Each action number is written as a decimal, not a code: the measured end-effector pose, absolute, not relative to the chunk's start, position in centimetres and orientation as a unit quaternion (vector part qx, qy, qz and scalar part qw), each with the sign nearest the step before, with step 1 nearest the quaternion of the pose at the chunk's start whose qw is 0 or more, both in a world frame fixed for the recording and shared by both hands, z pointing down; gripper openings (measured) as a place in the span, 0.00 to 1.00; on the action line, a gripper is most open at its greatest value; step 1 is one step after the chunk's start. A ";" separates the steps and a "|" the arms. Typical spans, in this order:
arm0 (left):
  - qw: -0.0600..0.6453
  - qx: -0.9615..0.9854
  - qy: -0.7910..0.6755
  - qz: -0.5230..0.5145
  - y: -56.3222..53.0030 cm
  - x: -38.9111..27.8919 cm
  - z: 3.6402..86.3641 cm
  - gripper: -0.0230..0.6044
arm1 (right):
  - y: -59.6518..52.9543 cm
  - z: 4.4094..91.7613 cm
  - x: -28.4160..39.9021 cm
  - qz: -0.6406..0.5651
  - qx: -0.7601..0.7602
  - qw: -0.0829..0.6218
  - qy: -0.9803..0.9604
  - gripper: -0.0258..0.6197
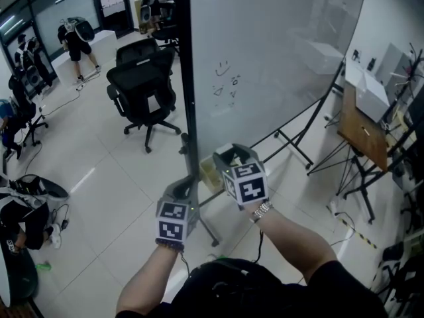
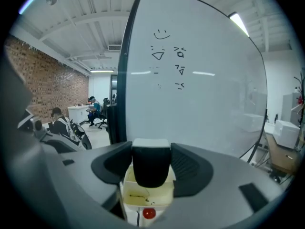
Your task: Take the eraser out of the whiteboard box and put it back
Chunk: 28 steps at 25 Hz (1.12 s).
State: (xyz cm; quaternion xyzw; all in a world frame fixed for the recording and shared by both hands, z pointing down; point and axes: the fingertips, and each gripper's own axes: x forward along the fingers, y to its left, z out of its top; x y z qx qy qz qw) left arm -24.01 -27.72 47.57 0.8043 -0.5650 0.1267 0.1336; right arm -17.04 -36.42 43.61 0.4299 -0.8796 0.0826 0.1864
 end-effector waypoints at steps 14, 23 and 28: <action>0.119 0.801 -0.570 0.142 -25.5 -19.3 46.7 0.04 | -33.4 41.8 -13.7 0.081 0.404 0.167 -0.896 0.48; 0.115 0.801 -0.570 0.143 -23.4 -16.3 46.1 0.04 | -30.8 41.3 -11.2 0.086 0.390 0.157 -0.903 0.48; 0.114 0.799 -0.572 0.147 -21.9 -14.5 46.2 0.04 | -29.2 41.3 -9.5 0.089 0.385 0.153 -0.906 0.48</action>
